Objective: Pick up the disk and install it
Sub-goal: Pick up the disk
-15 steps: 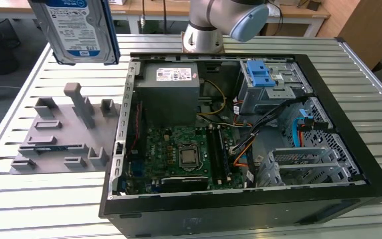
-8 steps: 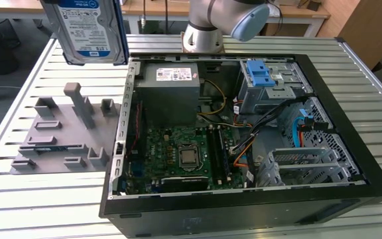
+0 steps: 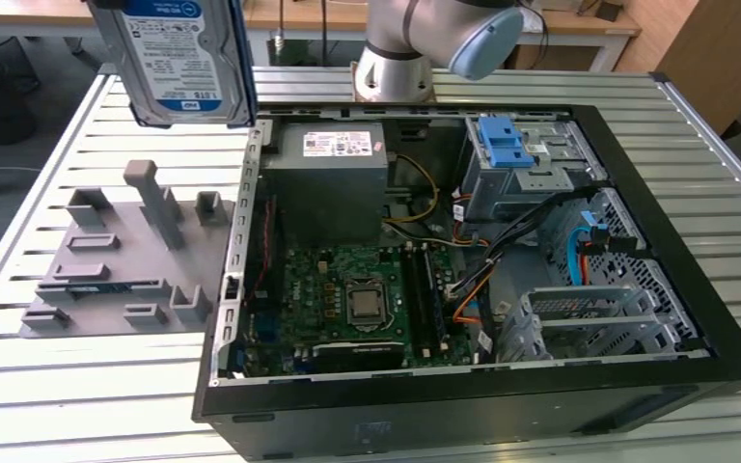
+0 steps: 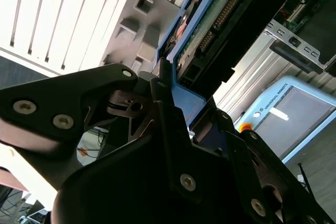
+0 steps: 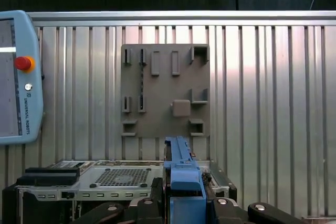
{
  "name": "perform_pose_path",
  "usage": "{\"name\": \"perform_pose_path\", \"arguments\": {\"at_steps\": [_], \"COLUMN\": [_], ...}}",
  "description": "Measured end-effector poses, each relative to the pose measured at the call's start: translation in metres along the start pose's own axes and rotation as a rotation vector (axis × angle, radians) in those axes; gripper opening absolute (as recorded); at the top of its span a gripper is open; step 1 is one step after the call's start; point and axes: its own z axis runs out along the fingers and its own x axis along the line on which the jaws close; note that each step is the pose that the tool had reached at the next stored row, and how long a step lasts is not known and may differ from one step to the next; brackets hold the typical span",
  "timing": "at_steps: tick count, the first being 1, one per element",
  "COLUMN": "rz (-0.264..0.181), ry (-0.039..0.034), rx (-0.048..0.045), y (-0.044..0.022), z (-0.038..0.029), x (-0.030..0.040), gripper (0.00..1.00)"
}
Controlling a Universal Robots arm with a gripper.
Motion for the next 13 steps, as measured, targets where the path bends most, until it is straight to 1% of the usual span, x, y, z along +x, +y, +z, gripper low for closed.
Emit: {"name": "perform_pose_path", "arguments": {"at_steps": [4, 7, 9, 13], "rz": [0.000, 0.000, 0.000, 0.000], "ry": [0.0004, 0.0008, 0.0009, 0.0008], "rx": [0.0000, 0.0000, 0.0000, 0.0000], "y": [-0.0030, -0.0065, -0.0100, -0.0205], "z": [0.0000, -0.0001, -0.0002, -0.0003], "x": [0.0024, 0.0043, 0.0054, 0.0070], "gripper": [0.36, 0.36, 0.36, 0.36]}}
